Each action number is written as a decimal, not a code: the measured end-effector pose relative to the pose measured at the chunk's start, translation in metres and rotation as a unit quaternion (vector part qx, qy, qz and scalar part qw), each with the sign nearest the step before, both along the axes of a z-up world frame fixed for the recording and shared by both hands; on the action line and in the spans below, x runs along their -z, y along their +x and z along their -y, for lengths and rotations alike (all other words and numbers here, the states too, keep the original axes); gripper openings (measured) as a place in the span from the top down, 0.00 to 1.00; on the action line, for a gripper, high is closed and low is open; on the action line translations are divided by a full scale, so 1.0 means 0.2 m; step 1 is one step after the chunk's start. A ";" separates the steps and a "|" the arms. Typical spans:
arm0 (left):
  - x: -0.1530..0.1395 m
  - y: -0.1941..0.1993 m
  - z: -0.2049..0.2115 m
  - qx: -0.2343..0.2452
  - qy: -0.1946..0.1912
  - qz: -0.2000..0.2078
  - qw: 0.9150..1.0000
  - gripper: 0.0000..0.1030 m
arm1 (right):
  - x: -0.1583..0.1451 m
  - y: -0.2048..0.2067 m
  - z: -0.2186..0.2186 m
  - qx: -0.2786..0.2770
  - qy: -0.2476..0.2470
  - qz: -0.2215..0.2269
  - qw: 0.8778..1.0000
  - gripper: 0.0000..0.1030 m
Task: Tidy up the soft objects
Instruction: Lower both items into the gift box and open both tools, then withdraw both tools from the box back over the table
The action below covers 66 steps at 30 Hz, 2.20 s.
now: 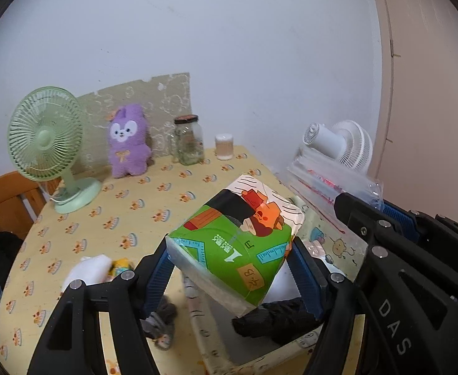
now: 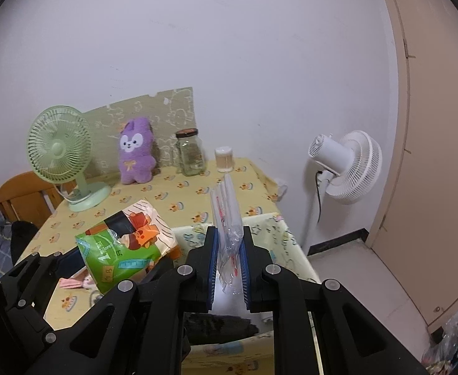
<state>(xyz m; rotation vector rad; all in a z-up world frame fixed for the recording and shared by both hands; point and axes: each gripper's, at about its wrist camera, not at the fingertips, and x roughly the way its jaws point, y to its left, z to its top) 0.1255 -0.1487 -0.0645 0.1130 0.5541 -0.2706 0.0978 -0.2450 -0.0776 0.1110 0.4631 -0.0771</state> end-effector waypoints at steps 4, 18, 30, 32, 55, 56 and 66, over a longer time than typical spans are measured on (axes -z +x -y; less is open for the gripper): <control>0.03 0.02 0.05 0.004 0.011 -0.014 1.000 0.27 | 0.04 0.02 0.05 0.006 0.004 -0.010 1.000 0.84; 0.09 0.07 0.13 0.006 0.048 -0.039 0.998 0.09 | 0.10 0.07 0.11 0.015 0.020 -0.033 0.999 0.78; 0.06 0.01 0.07 0.007 0.041 -0.031 0.999 0.06 | 0.10 0.06 0.07 0.009 0.026 -0.049 0.998 0.25; 0.06 0.00 0.06 0.006 0.039 -0.029 0.999 0.05 | 0.09 0.05 0.05 0.007 0.026 -0.050 0.998 0.22; -0.08 -0.16 -0.22 -0.010 0.018 0.008 1.000 0.00 | -0.06 -0.09 -0.20 -0.013 0.009 -0.021 1.000 0.14; -0.09 -0.16 -0.23 -0.011 0.016 0.009 1.000 0.00 | -0.07 -0.09 -0.22 -0.015 0.007 -0.020 1.000 0.14; -0.09 -0.21 -0.38 -0.018 0.006 0.011 1.000 0.00 | -0.10 -0.11 -0.36 -0.028 -0.006 -0.015 0.999 0.14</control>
